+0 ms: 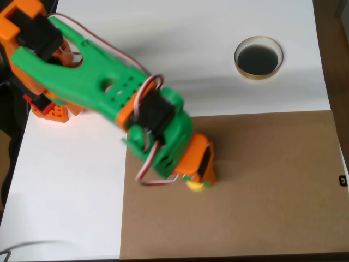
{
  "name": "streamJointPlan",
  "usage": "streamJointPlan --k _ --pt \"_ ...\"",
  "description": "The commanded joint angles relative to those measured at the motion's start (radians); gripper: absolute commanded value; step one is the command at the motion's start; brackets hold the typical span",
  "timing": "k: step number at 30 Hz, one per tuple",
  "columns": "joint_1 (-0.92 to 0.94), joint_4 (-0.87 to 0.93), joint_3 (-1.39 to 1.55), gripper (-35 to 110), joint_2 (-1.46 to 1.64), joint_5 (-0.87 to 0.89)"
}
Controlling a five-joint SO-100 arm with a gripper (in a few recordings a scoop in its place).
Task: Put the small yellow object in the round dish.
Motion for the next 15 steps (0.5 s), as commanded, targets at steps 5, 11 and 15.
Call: streamJointPlan --k 5,11,15 --pt "-0.175 0.061 -0.150 0 0.025 -0.028" --pt "-0.319 0.086 -0.196 0 0.021 -0.029" --pt "-0.407 0.086 -0.224 0 -0.003 -0.021"
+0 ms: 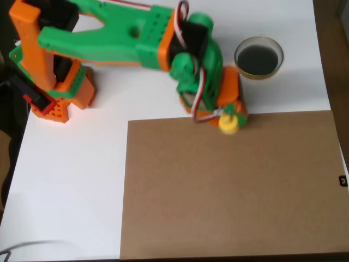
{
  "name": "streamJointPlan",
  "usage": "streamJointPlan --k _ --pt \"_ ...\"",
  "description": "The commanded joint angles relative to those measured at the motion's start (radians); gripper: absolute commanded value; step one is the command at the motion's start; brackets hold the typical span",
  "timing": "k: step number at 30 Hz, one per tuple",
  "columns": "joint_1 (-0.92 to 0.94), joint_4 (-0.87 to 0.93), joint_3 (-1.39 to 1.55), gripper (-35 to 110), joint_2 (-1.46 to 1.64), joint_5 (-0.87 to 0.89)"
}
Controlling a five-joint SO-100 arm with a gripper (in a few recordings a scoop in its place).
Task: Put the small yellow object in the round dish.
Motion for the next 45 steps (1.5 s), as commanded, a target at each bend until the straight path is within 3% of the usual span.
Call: streamJointPlan --k 1,19,23,26,45 --pt "-0.094 0.008 -0.095 0 0.009 -0.006" --pt "-0.301 0.147 -0.630 0 -0.353 0.054" --pt "-0.339 0.245 -0.879 0 -0.486 0.080" --pt "-0.368 0.371 -1.223 0 -0.664 0.098" --pt "-0.453 0.371 -1.281 0 -0.844 0.215"
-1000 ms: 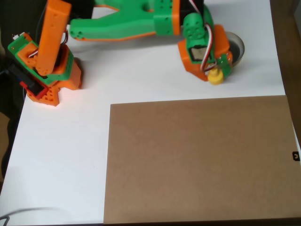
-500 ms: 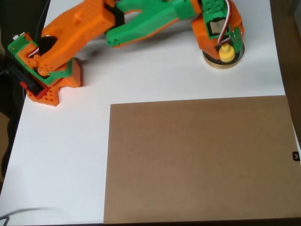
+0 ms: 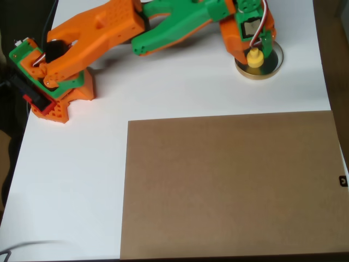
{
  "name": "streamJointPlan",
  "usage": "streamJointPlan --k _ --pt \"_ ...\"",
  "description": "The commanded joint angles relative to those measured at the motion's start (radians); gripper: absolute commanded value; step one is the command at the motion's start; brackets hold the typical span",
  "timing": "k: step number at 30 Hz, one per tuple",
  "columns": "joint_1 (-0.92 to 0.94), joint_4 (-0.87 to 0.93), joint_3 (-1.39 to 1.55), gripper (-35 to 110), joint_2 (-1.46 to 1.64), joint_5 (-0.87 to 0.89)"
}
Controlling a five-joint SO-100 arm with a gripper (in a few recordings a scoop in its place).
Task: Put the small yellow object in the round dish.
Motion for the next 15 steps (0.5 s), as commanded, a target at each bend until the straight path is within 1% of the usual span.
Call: streamJointPlan --k 1,10,15 --pt "-0.028 0.008 -0.117 0 0.020 0.012" --pt "-0.034 0.008 -0.158 0 0.014 0.040" --pt "-0.035 0.008 -0.161 11 0.014 0.044"
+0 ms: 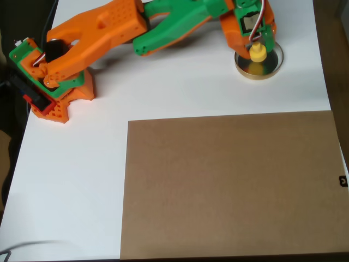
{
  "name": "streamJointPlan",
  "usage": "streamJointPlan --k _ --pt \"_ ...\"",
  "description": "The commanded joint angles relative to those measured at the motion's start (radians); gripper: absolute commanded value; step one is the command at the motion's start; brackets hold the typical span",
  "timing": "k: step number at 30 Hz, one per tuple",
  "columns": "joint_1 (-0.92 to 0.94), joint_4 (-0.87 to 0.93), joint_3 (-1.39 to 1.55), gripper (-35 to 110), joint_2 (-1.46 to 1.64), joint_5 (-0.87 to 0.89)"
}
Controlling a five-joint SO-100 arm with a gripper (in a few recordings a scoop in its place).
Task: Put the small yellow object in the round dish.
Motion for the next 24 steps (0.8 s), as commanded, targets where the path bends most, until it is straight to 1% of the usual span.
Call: streamJointPlan --k 1,10,14,19,24 --pt "-0.015 0.006 -0.074 13 0.040 0.000" --pt "-0.017 0.006 -0.077 24 0.037 -0.009" --pt "0.014 0.006 -0.040 26 0.081 -0.052" --pt "0.058 0.006 0.091 27 0.202 -0.123" --pt "0.101 0.006 0.179 27 0.302 -0.150"
